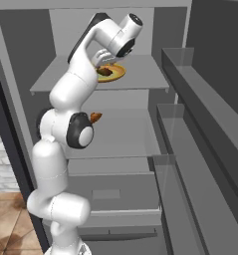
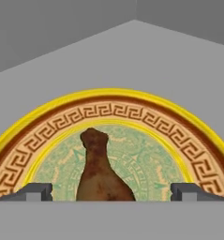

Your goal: Retrieve the chicken drumstick from the fridge and place it on the saucepan with marinade on the stove.

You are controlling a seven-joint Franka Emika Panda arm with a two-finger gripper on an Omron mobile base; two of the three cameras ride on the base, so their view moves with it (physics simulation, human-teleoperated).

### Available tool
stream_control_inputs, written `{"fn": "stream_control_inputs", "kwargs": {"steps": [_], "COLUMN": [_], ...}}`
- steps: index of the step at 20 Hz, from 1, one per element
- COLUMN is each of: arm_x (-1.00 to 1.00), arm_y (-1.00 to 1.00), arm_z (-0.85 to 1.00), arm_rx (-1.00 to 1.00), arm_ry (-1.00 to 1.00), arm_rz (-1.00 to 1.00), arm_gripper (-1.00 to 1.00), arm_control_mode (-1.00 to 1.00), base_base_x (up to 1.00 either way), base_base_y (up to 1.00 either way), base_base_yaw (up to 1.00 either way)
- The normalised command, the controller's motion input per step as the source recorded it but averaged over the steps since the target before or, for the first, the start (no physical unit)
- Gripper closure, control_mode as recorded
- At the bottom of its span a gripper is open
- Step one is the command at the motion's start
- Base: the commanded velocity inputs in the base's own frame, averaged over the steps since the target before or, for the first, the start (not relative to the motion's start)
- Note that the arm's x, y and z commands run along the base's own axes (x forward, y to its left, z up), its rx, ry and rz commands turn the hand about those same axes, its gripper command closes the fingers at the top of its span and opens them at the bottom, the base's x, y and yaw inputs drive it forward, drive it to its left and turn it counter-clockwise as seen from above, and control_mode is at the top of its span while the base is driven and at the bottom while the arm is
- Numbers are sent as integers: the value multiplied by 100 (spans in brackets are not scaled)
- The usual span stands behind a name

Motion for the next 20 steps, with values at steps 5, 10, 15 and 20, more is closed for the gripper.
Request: {"fn": "stream_control_inputs", "kwargs": {"steps": [5,10,15,20], "arm_x": [0,0,0,0], "arm_y": [4,17,15,3], "arm_z": [-27,-23,-23,-36], "arm_rx": [0,0,0,-1], "arm_ry": [-1,-1,-1,-2], "arm_rz": [0,0,0,0], "arm_gripper": [-100,-100,-100,-100], "arm_control_mode": [-100,-100,-100,-100], "base_base_x": [0,0,0,0], "base_base_y": [0,0,0,0], "base_base_yaw": [0,0,0,0]}}
